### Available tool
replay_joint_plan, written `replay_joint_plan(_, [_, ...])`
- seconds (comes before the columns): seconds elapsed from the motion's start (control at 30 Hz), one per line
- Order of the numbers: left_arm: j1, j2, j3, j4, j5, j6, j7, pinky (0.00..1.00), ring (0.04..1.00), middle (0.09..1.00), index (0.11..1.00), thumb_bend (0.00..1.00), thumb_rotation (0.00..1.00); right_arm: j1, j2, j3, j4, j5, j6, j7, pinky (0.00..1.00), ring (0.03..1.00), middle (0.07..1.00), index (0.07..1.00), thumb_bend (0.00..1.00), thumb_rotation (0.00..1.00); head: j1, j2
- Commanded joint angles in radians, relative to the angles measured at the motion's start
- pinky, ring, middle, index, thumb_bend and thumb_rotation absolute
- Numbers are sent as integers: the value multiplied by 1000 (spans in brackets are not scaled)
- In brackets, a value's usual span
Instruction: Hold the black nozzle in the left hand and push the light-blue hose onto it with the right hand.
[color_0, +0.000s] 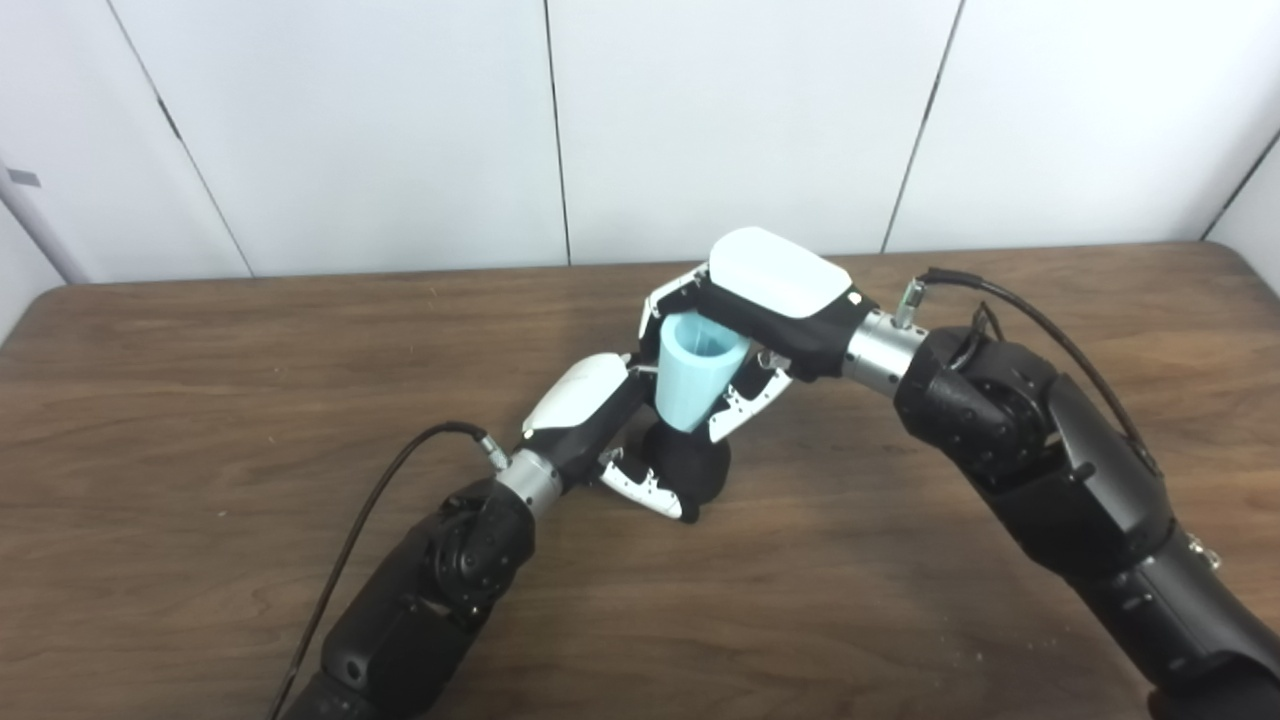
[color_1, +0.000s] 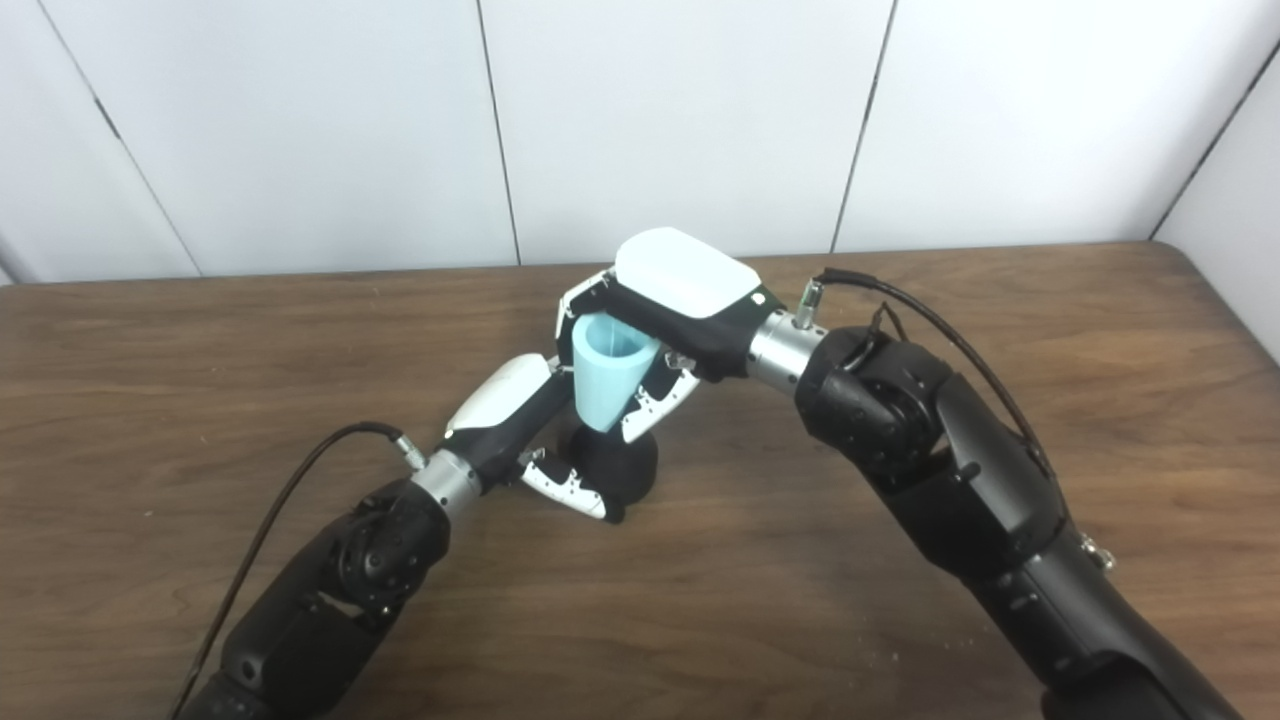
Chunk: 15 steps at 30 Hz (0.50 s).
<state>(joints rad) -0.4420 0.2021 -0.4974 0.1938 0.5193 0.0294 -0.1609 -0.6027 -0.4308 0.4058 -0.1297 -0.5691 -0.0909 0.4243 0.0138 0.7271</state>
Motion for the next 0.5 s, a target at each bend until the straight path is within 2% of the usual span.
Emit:
replay_joint_plan(0.0, [51, 27, -36, 49, 33, 83, -101, 990, 620, 489, 485, 525, 0, 10, -45, 22, 38, -49, -28, 39, 379, 406, 479, 533, 497, 0, 0, 1])
replay_joint_plan(0.2, [47, 28, -39, 54, 33, 81, -105, 997, 619, 490, 485, 525, 0, 1, -47, 32, 67, -76, -84, 18, 388, 409, 477, 527, 498, 0, 3, 3])
replay_joint_plan(0.37, [49, 30, -36, 50, 29, 82, -107, 1000, 619, 489, 485, 525, 0, 3, -46, 38, 79, -85, -98, 7, 387, 412, 475, 528, 498, 0, 0, 2])
replay_joint_plan(0.47, [50, 28, -33, 52, 27, 82, -104, 1000, 619, 488, 486, 525, 0, 8, -42, 40, 78, -82, -83, 14, 388, 414, 468, 530, 498, 0, 0, 2])
